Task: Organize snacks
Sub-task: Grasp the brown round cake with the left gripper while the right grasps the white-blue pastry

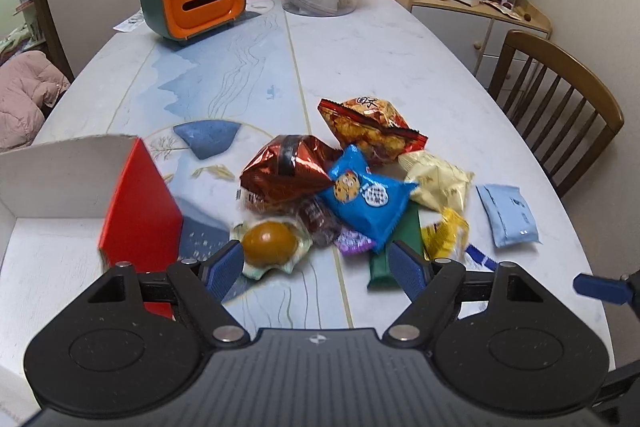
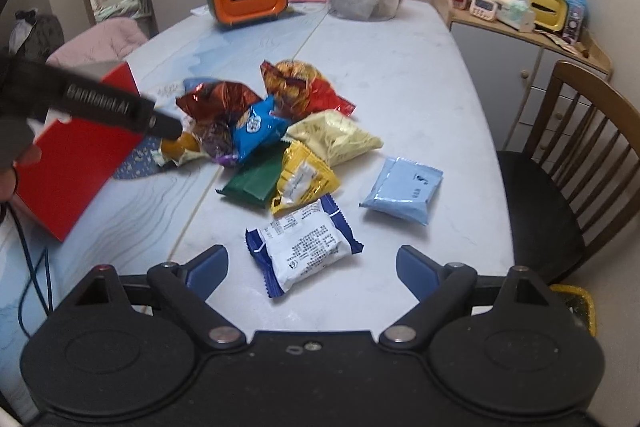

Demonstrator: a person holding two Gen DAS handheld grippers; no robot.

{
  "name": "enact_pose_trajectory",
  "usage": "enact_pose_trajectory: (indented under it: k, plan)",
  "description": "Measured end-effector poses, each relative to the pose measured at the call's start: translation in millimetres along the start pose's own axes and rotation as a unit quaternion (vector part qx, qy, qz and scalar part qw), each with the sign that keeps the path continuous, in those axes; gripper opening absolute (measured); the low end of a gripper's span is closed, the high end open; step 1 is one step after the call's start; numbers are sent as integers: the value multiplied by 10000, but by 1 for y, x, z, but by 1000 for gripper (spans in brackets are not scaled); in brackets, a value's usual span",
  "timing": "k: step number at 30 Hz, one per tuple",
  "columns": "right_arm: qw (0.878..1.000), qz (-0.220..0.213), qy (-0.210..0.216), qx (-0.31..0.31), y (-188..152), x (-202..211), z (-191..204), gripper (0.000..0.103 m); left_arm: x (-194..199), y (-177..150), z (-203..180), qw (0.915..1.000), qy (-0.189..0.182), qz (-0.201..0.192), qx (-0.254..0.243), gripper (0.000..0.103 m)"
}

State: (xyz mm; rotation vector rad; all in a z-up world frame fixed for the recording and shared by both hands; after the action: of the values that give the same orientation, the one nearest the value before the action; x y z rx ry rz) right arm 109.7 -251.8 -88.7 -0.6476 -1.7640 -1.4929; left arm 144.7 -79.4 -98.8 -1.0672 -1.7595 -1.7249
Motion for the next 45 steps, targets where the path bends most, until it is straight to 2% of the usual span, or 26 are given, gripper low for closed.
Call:
enact_pose_trajectory:
  k: [6, 10, 11, 16, 22, 25, 31, 36, 45]
  plan:
    - [9992, 129, 93, 358, 3, -30, 3, 91, -23, 8, 1, 9999, 92, 106, -44, 79]
    - [9972, 168, 150, 709, 6, -44, 8, 91, -41, 9, 6, 9995, 64, 313, 72, 66]
    - [9969, 177, 164, 750, 6, -46, 9, 91, -44, 10, 7, 9994, 45, 333, 91, 65]
    - [9959, 209, 245, 847, 5, -51, 11, 91, -56, 16, 10, 9993, -75, 338, 170, 65]
    - [9956, 269, 253, 864, 3, -57, 12, 90, -73, 25, 19, 9980, -169, 431, 435, 59]
    - [9956, 267, 234, 866, 3, -61, 13, 89, -77, 30, 20, 9970, -311, 484, 509, 50]
    - [9954, 259, 240, 890, 4, -63, 12, 87, -81, 29, 25, 9954, -474, 545, 625, 42]
    - [9955, 259, 245, 881, 2, -63, 12, 87, -78, 28, 42, 9921, -607, 503, 977, 41]
    - [9945, 251, 195, 1002, -1, -64, 16, 86, -89, 23, 28, 9949, -472, 706, 544, 39]
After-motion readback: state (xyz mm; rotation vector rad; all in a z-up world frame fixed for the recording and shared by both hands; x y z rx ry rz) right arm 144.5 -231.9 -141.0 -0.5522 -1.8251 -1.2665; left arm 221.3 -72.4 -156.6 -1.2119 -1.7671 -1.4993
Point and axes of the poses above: each gripper's, at about its wrist camera, not at the fingertips, and x roughly against the way its jaws point, z to its left, y to its top, the point moved 2 cm from there along -x, roughly the way its jaws point, and after that the axes turned 7 degrees about -y, right-handed, at the moved point
